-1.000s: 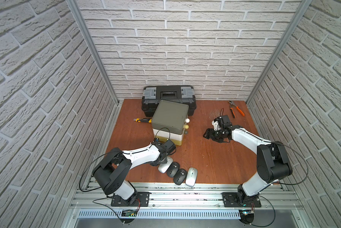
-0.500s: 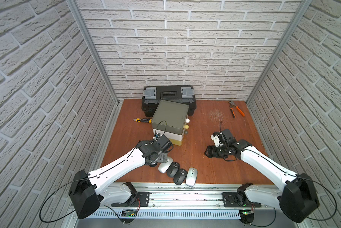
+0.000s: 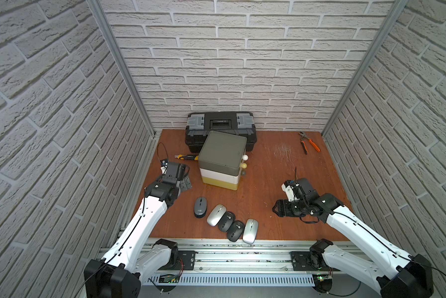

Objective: Take the mice out of the drawer
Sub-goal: Adjust the mouse at the center of the board.

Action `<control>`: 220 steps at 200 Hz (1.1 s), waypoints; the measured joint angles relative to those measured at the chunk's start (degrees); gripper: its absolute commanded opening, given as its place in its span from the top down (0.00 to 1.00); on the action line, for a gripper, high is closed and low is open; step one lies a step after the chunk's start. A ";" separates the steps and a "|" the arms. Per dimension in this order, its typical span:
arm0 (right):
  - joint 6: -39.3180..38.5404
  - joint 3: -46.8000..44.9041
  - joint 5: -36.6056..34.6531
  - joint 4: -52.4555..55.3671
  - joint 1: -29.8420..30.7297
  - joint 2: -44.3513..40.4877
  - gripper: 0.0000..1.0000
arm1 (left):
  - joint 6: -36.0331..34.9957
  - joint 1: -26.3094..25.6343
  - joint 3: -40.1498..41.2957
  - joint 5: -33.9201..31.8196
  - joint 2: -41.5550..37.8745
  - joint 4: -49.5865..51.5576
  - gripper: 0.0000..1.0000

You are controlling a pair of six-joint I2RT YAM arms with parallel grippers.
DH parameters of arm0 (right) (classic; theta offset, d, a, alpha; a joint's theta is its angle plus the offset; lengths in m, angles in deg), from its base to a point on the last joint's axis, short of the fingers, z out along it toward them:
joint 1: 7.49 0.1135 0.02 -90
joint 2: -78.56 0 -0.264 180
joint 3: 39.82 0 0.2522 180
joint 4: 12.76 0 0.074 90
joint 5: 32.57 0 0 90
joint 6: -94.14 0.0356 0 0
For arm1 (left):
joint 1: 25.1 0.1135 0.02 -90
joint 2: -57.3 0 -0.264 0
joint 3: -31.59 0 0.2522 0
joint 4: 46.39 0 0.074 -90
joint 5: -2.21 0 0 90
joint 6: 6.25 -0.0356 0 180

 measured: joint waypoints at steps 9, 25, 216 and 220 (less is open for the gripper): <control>1.03 -0.35 -0.11 -0.07 3.72 0.33 0.23 | -0.44 2.60 0.00 -0.70 0.13 -1.18 0.02; 3.26 -2.34 -0.48 -0.13 10.25 0.48 0.23 | -1.11 5.27 0.02 -2.01 -0.24 -2.64 0.02; 2.64 6.38 8.26 -12.98 40.13 28.92 0.23 | -2.49 6.36 10.19 -1.68 -16.92 -4.90 0.02; 2.29 6.51 8.39 -13.07 39.69 29.09 0.23 | -2.51 6.36 10.23 -1.60 -16.90 -4.90 0.02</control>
